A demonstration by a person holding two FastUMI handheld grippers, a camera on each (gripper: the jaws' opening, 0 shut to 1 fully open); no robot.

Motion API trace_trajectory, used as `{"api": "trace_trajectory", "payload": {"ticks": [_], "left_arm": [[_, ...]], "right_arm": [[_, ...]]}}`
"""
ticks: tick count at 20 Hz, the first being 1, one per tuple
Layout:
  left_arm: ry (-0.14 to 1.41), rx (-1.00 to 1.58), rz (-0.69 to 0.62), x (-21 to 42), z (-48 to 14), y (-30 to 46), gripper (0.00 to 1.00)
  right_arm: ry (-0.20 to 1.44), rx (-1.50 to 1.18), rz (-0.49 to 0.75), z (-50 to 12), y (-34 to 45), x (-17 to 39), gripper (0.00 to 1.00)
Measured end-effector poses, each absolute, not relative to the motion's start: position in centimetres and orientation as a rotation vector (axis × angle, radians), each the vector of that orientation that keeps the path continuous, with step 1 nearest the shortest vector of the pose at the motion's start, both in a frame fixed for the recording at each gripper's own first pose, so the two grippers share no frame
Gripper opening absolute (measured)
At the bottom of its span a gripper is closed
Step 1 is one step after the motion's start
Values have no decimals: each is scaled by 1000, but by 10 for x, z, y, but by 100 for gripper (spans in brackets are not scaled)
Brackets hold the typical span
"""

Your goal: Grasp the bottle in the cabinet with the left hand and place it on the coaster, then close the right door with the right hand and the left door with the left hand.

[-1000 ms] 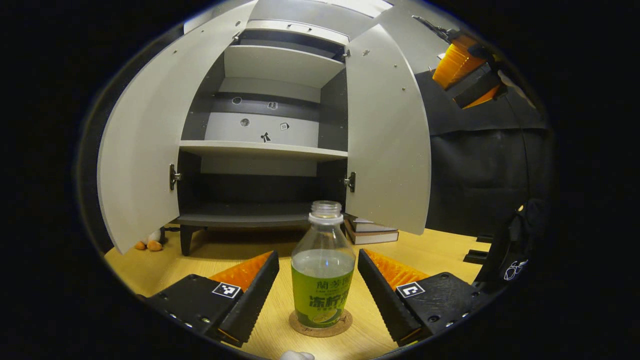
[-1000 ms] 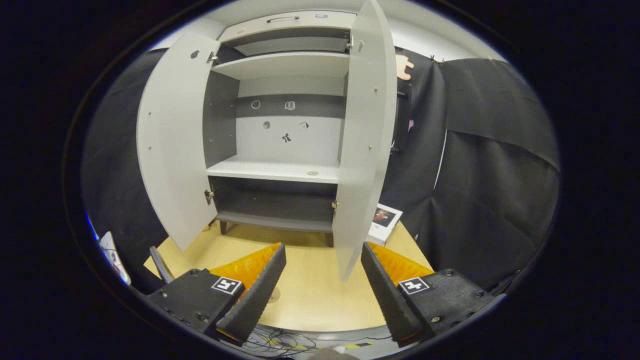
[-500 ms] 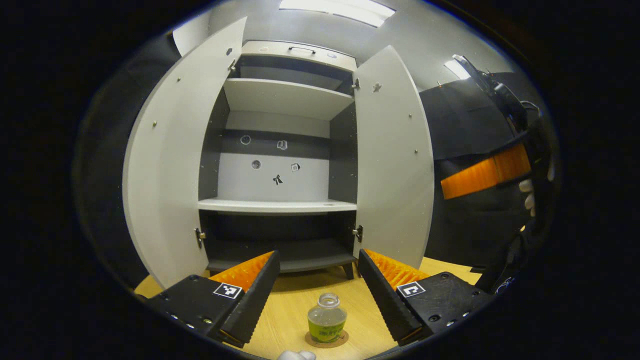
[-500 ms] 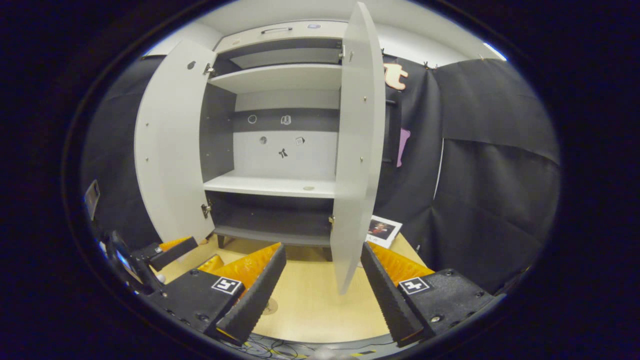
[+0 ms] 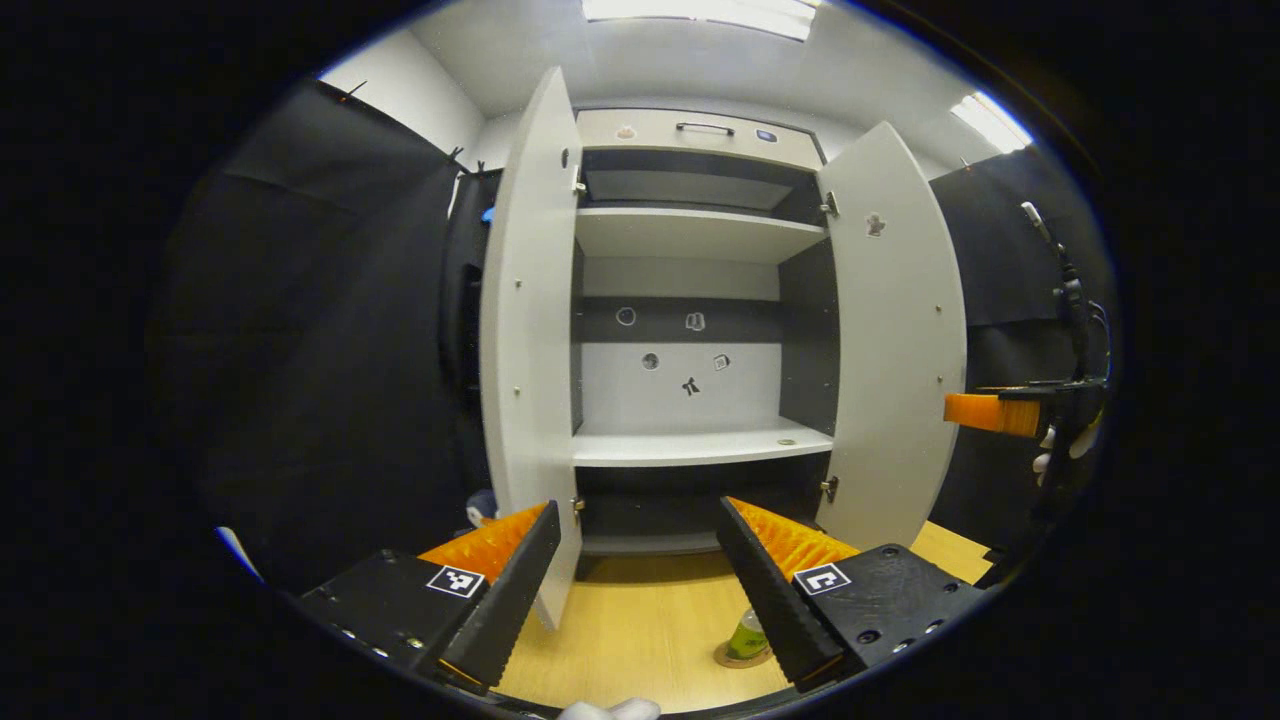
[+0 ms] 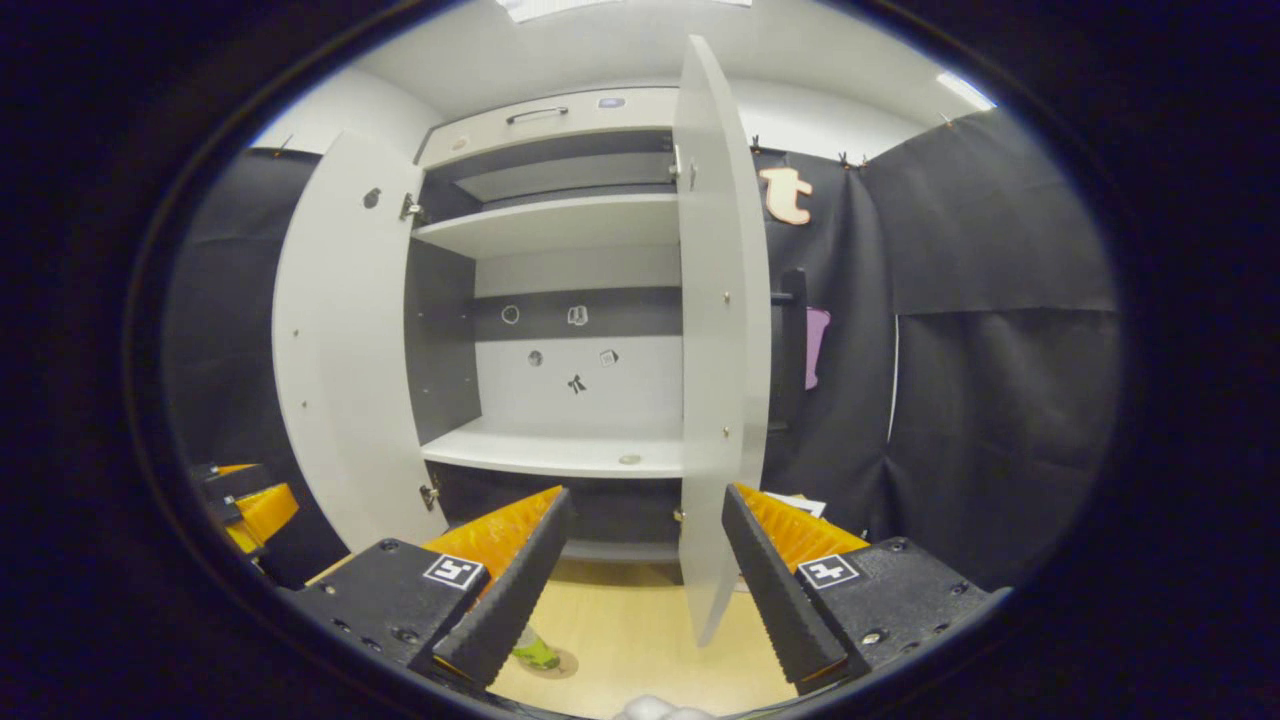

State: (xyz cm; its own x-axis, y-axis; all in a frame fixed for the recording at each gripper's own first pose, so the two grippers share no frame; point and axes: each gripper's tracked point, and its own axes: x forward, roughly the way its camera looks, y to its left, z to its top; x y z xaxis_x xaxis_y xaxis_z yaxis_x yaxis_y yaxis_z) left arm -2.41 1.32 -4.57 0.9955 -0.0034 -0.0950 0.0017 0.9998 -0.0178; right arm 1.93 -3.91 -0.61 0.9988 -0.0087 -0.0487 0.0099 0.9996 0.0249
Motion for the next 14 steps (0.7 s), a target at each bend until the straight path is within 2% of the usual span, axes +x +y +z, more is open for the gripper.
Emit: {"api": "trace_trajectory", "payload": {"ticks": [6, 10, 14], "left_arm": [[104, -45, 83, -46, -38, 45, 95], [87, -32, 97, -43, -24, 35, 95], [83, -22, 122, -38, -11, 12, 95]], "right_arm": [[5, 2, -50, 23, -74, 4, 99], [-35, 9, -89, 49, -122, -2, 99], [-37, -2, -134, 60, -184, 16, 99]]}}
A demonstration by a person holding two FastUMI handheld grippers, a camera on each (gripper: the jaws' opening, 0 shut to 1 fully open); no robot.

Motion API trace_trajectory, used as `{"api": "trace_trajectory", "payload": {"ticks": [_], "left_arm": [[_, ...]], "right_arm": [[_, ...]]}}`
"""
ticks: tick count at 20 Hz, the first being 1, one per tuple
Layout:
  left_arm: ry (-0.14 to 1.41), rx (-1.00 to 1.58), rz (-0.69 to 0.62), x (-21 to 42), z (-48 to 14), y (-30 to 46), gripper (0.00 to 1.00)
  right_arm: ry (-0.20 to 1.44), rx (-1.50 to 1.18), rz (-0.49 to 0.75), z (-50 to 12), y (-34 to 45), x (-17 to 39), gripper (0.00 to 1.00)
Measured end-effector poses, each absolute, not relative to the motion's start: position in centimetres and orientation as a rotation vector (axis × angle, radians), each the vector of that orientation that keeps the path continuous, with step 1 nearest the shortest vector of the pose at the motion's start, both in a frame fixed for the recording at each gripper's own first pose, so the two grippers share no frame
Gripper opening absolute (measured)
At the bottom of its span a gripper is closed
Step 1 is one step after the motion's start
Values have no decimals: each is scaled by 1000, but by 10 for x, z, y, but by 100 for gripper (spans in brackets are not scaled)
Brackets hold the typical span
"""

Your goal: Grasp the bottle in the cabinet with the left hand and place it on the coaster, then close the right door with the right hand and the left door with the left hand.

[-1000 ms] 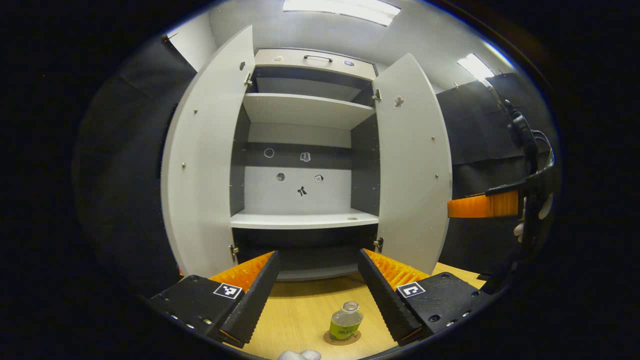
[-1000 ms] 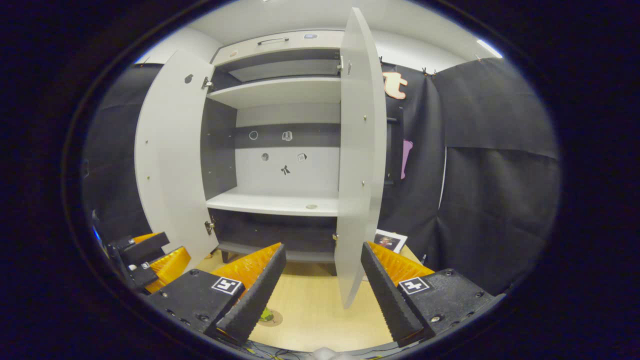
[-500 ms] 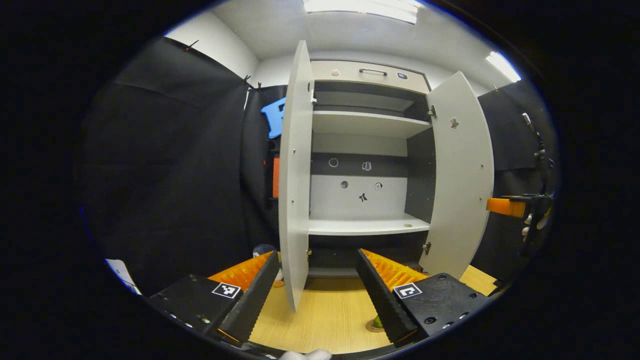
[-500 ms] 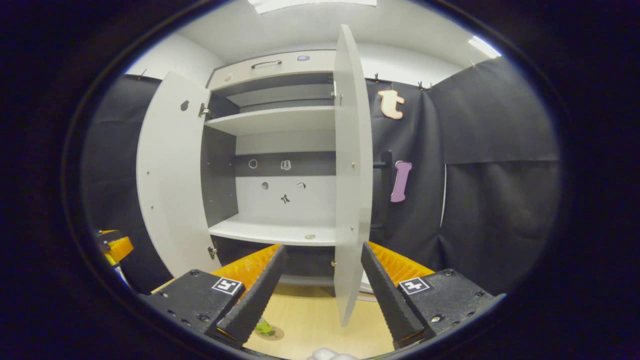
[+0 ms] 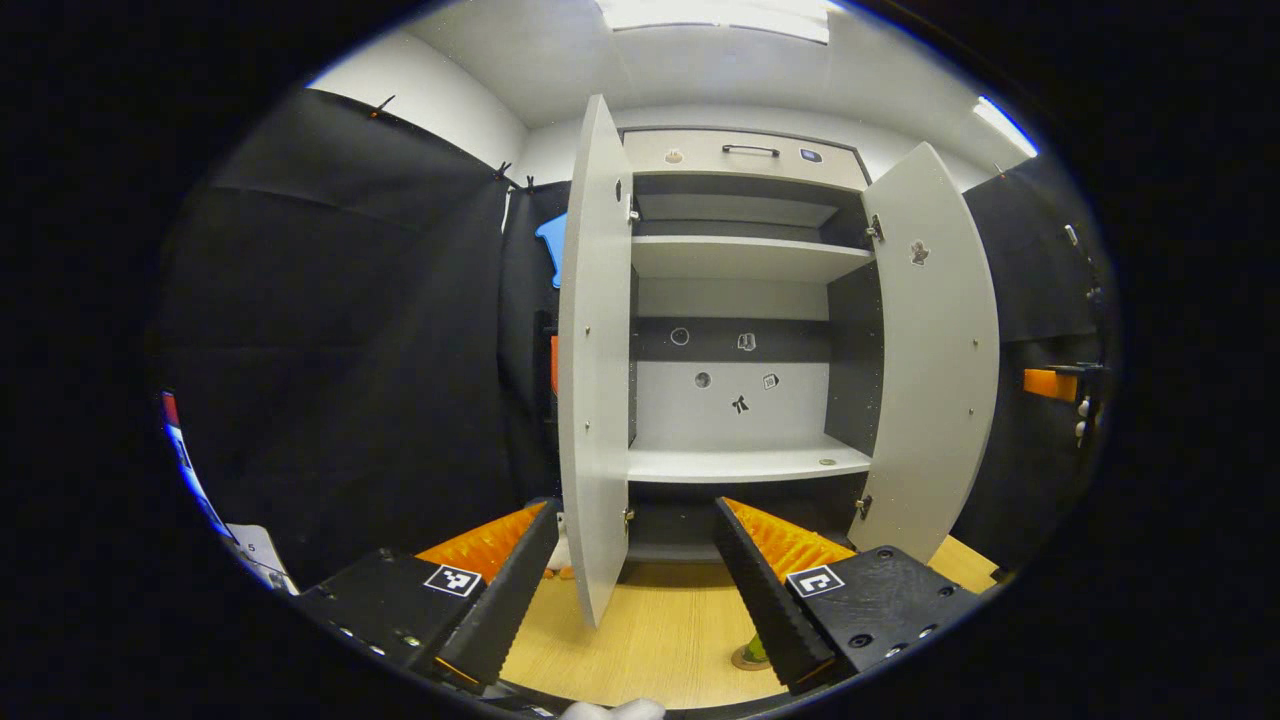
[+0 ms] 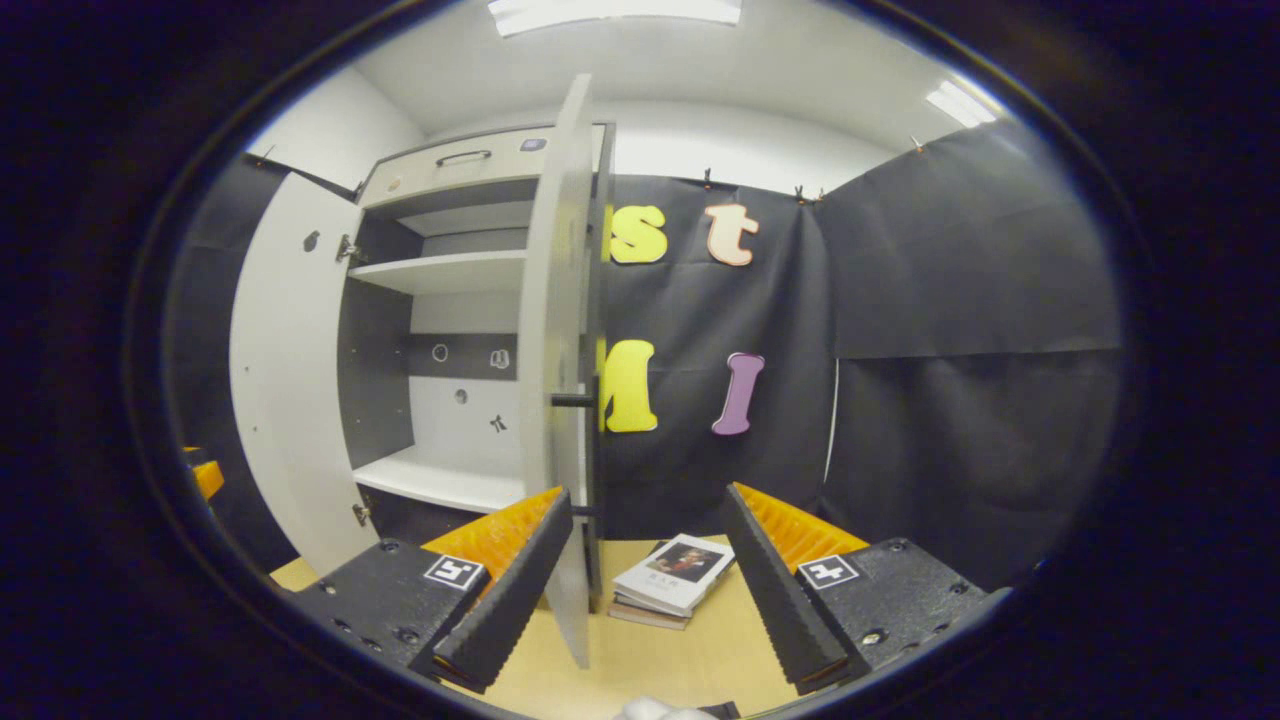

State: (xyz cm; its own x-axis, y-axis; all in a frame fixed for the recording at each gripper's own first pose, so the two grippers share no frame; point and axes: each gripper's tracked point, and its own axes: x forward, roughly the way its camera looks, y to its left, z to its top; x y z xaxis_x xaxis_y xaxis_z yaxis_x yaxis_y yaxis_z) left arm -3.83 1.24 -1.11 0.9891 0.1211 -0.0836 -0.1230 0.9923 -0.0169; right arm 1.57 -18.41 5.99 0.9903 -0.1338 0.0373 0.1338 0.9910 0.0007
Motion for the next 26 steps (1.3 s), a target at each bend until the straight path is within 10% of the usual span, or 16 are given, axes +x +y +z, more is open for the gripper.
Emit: {"api": "trace_trajectory", "payload": {"ticks": [15, 26], "left_arm": [[73, 15, 284, -35, 6, -40, 95], [75, -9, 179, -2, -8, -4, 95]], "right_arm": [[-5, 36, 174, 70, -190, 114, 99], [12, -18, 127, 70, -130, 109, 96]]}}
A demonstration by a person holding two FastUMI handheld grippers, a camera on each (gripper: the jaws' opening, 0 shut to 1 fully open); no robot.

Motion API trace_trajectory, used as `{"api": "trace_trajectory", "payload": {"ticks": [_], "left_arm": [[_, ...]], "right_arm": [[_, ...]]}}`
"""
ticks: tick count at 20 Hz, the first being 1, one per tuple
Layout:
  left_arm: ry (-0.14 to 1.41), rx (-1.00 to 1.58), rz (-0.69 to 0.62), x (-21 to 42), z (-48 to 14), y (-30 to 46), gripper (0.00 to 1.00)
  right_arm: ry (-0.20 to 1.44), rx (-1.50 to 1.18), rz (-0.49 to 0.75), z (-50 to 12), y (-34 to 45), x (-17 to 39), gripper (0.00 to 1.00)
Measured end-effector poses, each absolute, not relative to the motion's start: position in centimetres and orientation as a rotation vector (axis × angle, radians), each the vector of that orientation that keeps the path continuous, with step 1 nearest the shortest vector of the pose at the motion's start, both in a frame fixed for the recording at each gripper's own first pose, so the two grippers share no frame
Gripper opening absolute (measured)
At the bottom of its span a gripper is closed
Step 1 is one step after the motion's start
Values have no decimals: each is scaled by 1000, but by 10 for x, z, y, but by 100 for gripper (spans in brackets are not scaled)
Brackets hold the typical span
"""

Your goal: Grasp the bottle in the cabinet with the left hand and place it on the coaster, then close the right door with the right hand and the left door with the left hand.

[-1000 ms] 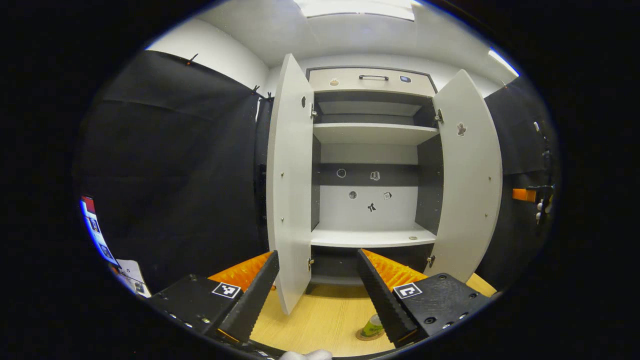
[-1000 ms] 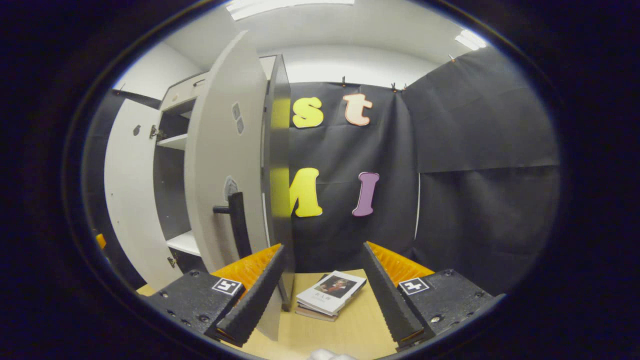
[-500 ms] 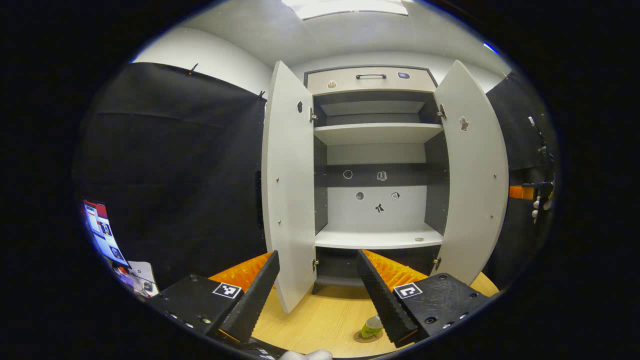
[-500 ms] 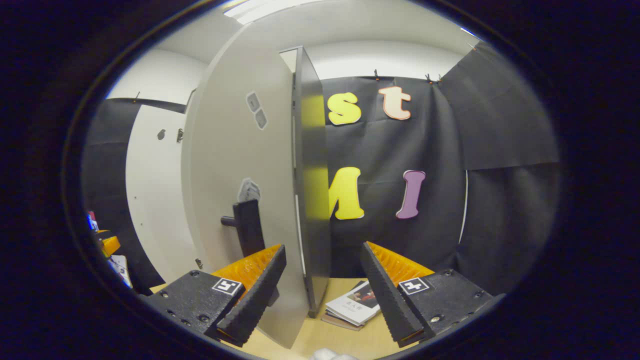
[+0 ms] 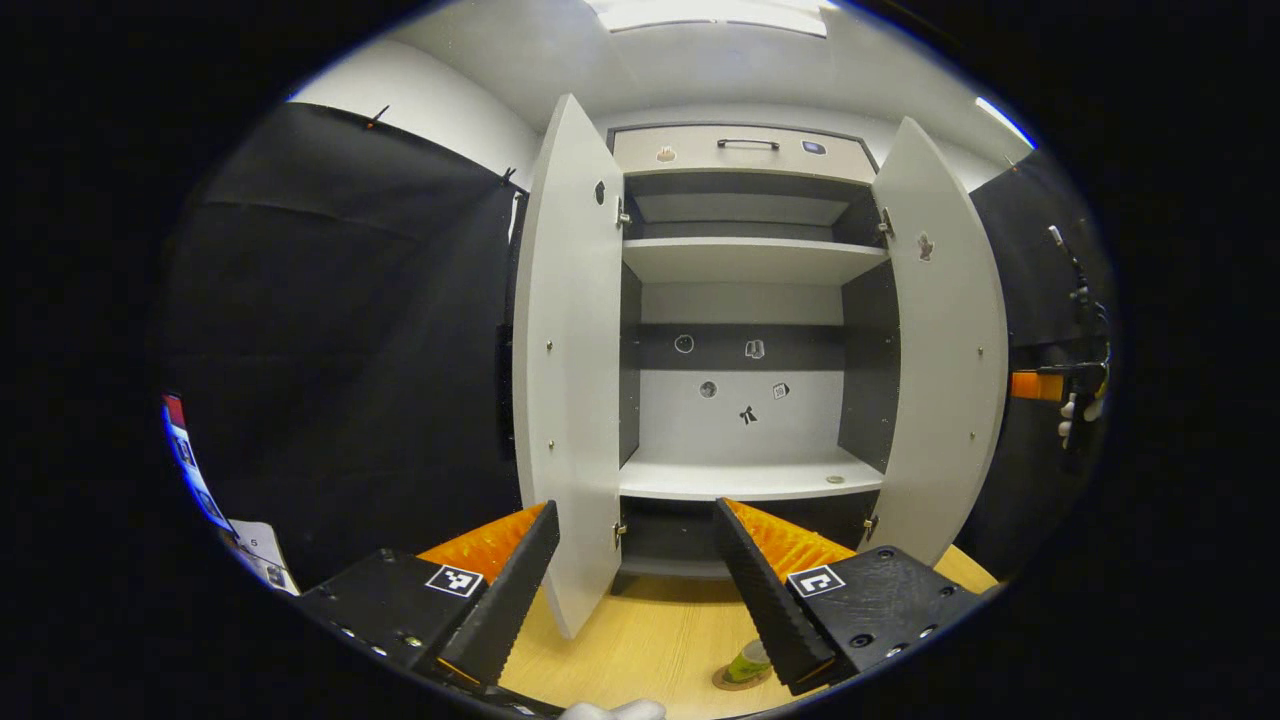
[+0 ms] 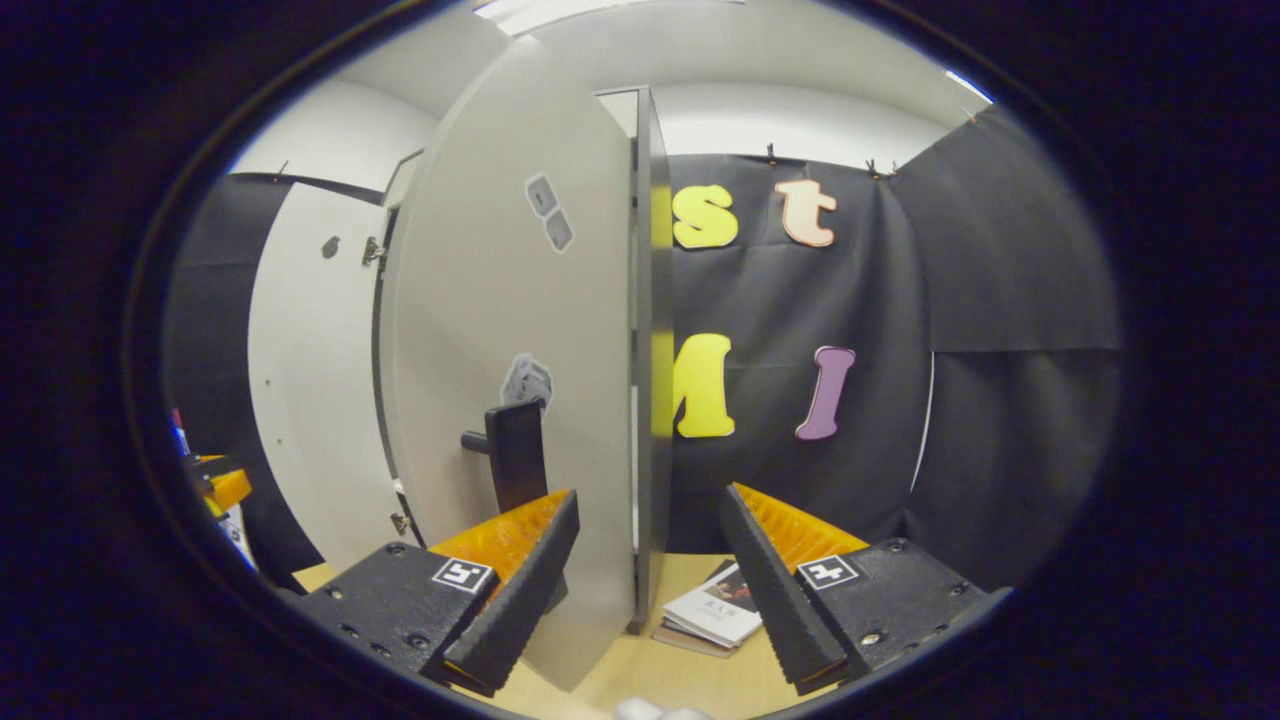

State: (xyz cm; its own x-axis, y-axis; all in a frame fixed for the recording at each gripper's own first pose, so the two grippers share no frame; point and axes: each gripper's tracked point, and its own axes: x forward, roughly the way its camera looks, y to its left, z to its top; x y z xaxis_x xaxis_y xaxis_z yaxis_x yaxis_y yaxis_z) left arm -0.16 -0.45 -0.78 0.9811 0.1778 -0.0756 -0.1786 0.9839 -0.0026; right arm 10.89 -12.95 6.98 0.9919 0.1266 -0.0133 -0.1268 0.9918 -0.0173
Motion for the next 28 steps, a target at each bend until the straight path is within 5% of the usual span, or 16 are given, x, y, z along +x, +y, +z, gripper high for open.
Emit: {"api": "trace_trajectory", "payload": {"ticks": [11, 28], "left_arm": [[67, -14, 167, -8, -11, 44, 94], [41, -9, 119, 0, -7, 98, 94]], "right_arm": [[12, -53, 173, 63, -16, 134, 94], [47, -57, 164, 34, 35, 68, 96]]}}
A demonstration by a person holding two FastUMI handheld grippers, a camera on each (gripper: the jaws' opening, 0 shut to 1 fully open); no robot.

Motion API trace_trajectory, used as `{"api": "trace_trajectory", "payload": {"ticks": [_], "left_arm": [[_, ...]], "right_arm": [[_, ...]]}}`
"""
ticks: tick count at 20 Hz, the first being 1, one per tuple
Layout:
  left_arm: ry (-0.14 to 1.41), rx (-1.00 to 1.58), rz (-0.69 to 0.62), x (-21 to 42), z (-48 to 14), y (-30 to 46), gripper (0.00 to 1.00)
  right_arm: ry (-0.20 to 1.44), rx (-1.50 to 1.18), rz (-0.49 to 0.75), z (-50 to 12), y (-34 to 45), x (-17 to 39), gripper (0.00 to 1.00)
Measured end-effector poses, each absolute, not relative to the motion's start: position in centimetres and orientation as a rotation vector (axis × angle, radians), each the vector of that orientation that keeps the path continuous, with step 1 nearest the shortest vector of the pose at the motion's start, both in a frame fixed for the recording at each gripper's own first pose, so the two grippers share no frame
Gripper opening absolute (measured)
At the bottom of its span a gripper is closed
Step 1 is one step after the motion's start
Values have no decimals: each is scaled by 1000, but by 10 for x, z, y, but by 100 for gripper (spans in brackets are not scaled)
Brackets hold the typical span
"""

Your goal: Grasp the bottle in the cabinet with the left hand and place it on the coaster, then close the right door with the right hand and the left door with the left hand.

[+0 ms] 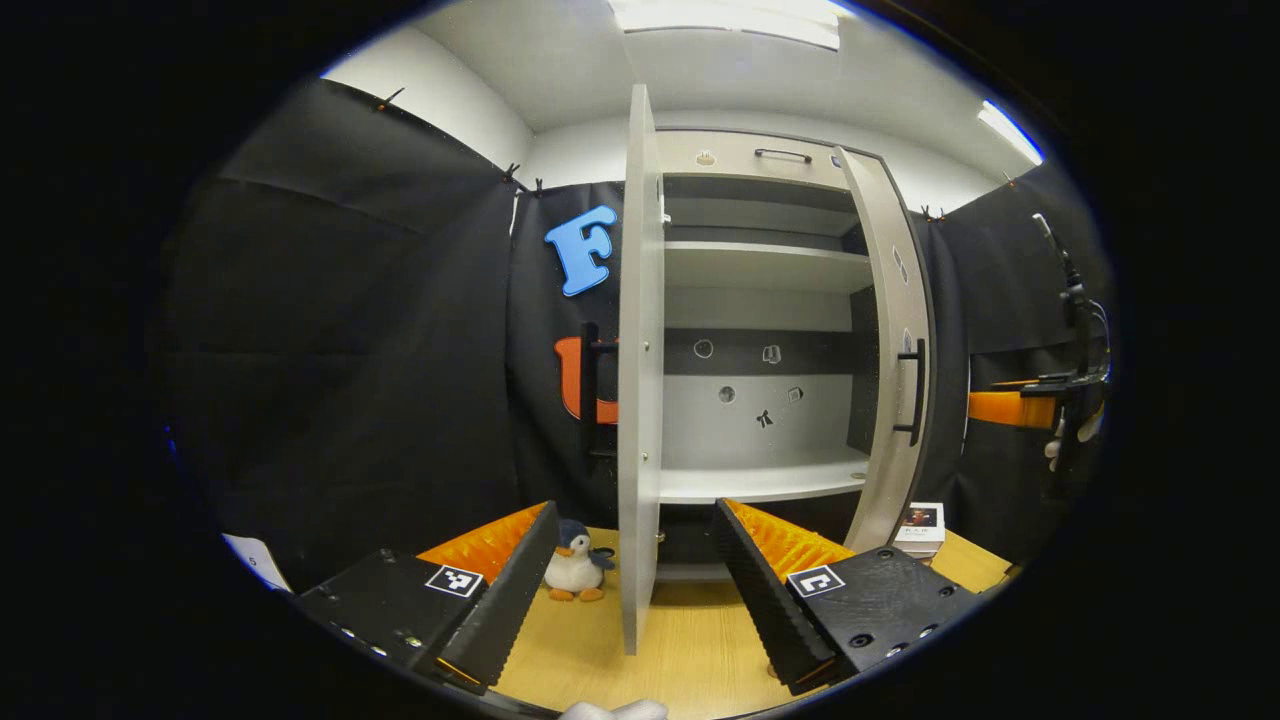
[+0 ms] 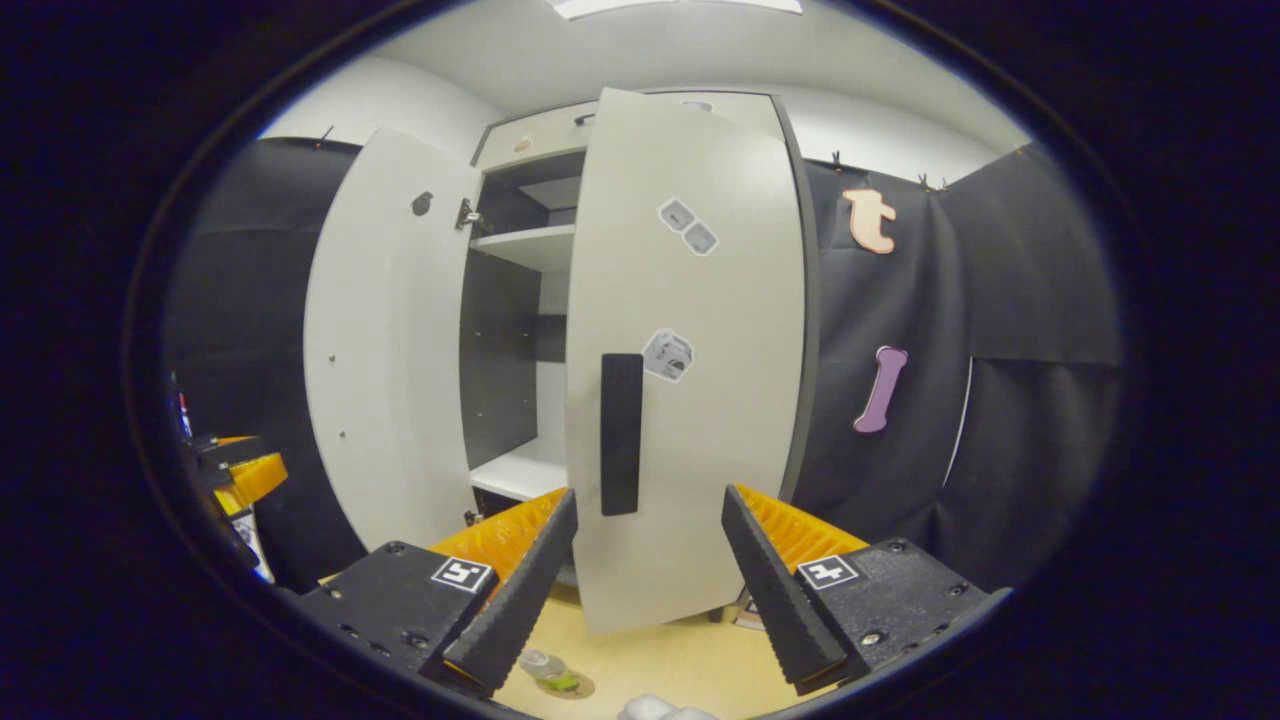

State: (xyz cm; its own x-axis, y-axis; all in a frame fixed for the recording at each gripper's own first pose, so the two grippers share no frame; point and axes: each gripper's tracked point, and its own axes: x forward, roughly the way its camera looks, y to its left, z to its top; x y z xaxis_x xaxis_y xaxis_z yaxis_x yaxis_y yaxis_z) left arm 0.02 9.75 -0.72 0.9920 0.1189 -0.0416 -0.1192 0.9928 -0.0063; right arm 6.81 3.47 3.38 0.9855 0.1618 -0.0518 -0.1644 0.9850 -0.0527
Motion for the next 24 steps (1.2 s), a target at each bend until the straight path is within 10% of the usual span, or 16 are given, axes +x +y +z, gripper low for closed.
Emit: {"api": "trace_trajectory", "payload": {"ticks": [24], "left_arm": [[-42, 46, 238, 122, 24, 221, 97]], "right_arm": [[198, -36, 38, -19, 36, -7, 96]]}}
